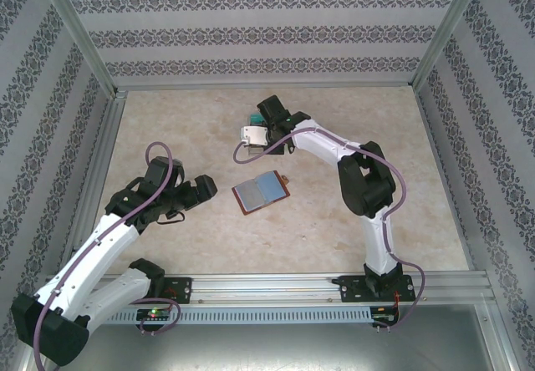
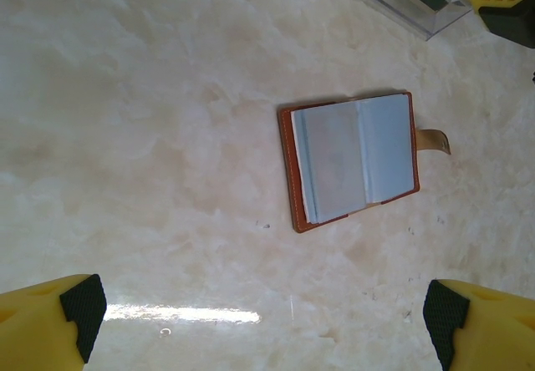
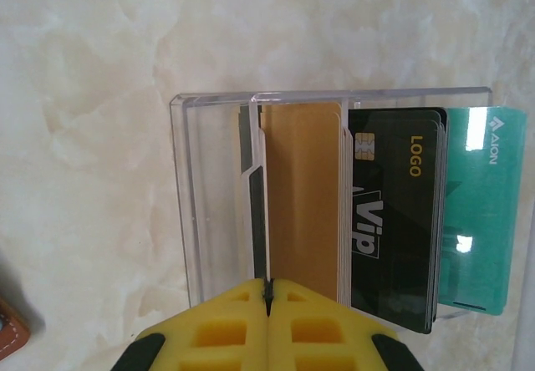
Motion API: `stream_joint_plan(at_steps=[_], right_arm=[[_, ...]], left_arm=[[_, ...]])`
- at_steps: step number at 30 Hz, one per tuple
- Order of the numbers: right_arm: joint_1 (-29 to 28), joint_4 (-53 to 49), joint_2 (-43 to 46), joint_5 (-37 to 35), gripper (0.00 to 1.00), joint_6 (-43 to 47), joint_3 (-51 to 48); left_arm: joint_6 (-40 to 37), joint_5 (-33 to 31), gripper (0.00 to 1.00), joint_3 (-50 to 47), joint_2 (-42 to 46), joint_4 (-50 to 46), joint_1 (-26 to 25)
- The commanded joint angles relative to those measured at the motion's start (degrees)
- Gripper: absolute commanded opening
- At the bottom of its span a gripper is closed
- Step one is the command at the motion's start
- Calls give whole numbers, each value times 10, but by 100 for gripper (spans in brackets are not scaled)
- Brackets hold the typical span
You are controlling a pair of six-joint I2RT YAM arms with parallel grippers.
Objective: Take the credit cards out of the card holder
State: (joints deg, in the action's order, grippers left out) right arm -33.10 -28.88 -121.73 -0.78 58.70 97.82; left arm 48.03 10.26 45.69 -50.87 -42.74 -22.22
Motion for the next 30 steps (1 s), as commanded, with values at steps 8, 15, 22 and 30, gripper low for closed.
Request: stream_joint_plan(at_steps=[8,15,22,30], right_arm=[[4,6,-34,8,1,-24,34],[5,26,-39,-12,11,-42,39],[5,68,-40,-60,23,-58,37],[8,97,-43,-104,30,-84,34]], left_arm=[[-7,5,99,1,-1,-10,13],[-5,11,99,-4,3,-5,16],[-3,15,99,-7,4,-2,17],[-4,21,99,-11,6,4,18]])
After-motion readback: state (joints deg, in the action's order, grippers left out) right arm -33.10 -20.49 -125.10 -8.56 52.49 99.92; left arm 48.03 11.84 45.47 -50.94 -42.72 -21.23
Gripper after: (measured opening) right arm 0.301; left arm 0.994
